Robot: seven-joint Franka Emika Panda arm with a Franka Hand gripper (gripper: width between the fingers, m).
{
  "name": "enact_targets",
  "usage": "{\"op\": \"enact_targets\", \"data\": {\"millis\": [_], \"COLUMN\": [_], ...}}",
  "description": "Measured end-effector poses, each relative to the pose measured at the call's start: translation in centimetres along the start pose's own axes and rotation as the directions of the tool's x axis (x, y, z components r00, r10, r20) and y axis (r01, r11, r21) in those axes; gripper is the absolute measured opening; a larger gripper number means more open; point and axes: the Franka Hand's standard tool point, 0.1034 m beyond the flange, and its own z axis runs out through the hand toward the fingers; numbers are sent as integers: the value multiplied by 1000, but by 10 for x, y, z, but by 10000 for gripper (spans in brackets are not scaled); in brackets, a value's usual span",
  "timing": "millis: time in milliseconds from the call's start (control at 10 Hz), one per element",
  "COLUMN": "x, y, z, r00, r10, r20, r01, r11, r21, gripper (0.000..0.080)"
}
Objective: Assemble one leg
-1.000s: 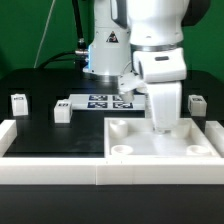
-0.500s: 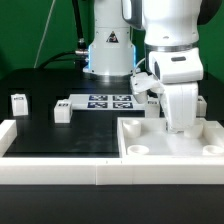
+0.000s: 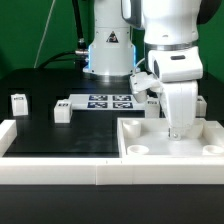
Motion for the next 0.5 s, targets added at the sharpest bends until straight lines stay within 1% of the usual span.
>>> {"op": "enact_targets", "data": {"millis": [100,200,400,500], "x": [0,0,0,1], "y": [0,0,0,0], "z": [0,0,0,-3], "r00": [1000,1000,1000,1000], "r10": [0,0,0,15], "r20": [0,0,0,2], "r01": [0,0,0,-15], "r11": [1000,1000,1000,1000], "r21": [0,-1,-1,-2], "gripper": [632,645,649,649]}}
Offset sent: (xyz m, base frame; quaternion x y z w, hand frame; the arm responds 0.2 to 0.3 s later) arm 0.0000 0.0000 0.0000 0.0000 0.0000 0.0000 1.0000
